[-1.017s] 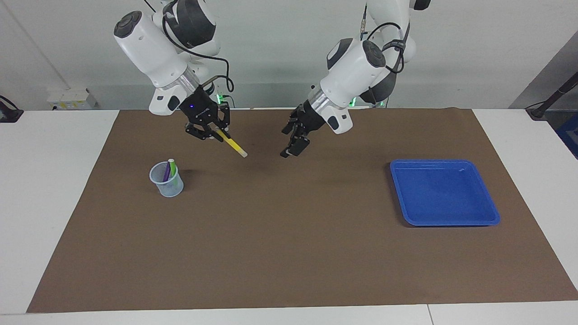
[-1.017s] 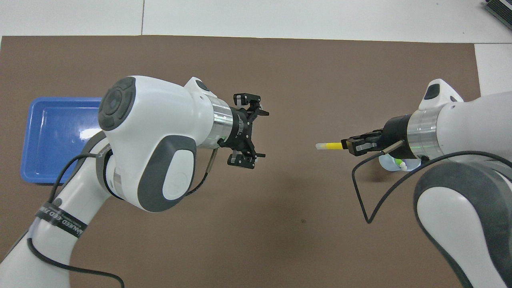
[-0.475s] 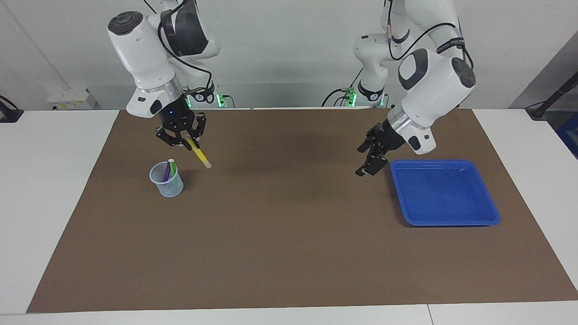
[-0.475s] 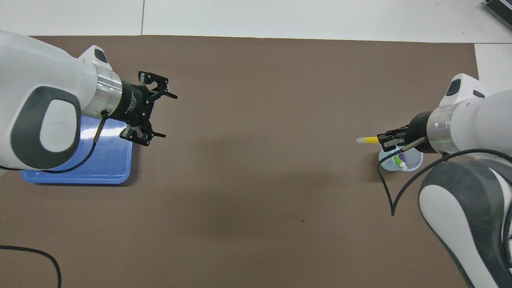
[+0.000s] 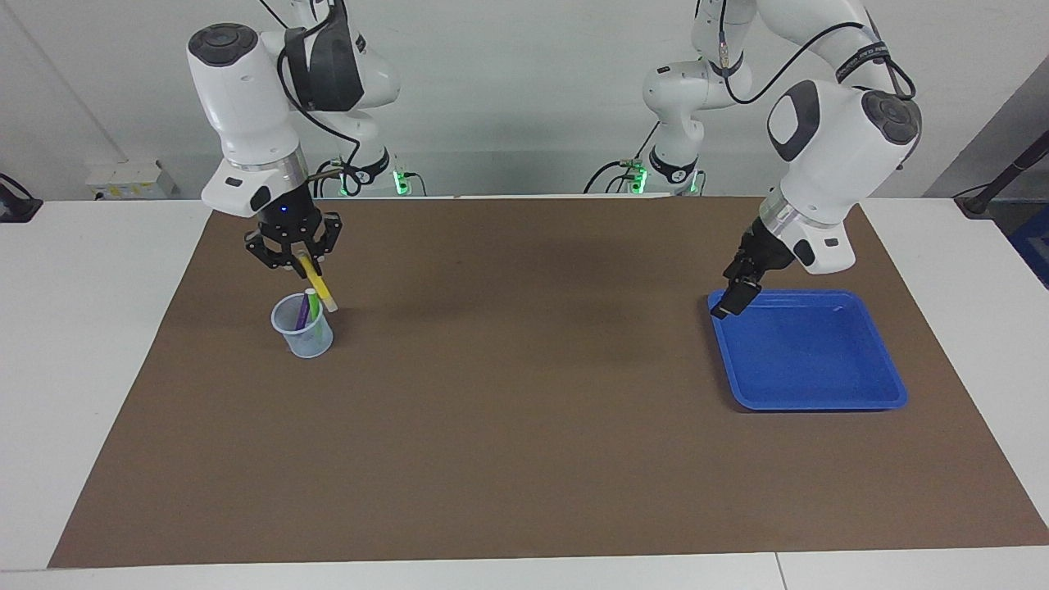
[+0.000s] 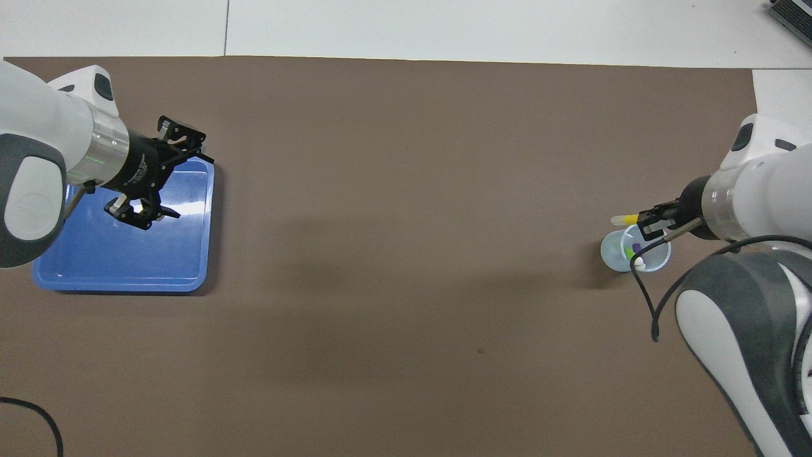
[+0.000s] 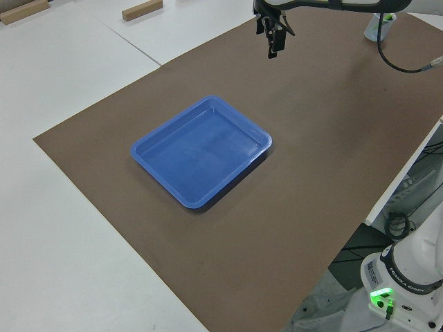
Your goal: Transfer and insert pens with both arms
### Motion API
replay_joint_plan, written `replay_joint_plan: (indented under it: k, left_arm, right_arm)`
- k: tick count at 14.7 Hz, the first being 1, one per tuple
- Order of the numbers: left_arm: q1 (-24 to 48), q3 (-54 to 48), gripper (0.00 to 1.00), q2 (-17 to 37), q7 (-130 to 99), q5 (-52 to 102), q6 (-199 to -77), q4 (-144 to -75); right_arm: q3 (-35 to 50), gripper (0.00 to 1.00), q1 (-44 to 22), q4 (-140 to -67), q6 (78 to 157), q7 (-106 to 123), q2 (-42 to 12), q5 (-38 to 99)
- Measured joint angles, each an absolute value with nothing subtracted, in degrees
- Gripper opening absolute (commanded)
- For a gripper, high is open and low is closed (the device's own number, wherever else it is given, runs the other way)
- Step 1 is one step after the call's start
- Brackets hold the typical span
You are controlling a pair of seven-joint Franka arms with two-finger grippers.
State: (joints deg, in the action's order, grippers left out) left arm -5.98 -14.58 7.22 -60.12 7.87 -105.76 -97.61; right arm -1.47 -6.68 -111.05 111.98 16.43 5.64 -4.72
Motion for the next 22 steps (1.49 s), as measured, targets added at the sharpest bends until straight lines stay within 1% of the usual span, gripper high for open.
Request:
replay_joint_plan:
  k: [4,8,10,13,15,19,22]
  left_arm:
    - [-11.6,-14.2,1.0,6.9,-55.8,7.1,-105.6,-97.6]
    - [-12.0,-14.5,1.0,6.9,-55.4,7.1,-105.9,-97.7]
    - [-11.1,-13.5,1.0,6.9,-52.7,7.0,-107.2,-97.7]
    - [-6.4,-6.0,1.0,6.9,-44.4,6.9,-107.7,-97.4]
    - [-4.8,-2.8,1.0,6.8,-34.5,6.9,-107.3,-96.8]
    - [-4.6,-0.8,1.0,6.8,-20.0,6.9,-103.1,-94.4]
    - [-2.0,1.3,1.0,7.0,-12.9,4.3,-97.7,-92.5]
  right_arm:
    - [-1.5,0.0,-5.8,-111.1,110.3,18.3,5.6,-8.3]
    - [-1.5,0.0,-4.6,-112.1,109.9,20.6,5.6,-10.4]
    - [-1.5,0.0,-4.0,-113.2,110.0,21.1,5.6,-10.6]
    - [-1.5,0.0,-3.8,-114.3,110.1,21.2,5.4,-10.9]
    - [-1.5,0.0,-3.8,-114.6,110.1,21.2,4.9,-11.6]
    - [-1.5,0.0,-3.8,-115.5,111.4,21.2,3.6,-12.9]
    - [-1.5,0.0,-3.8,-116.0,112.8,21.6,2.4,-13.1]
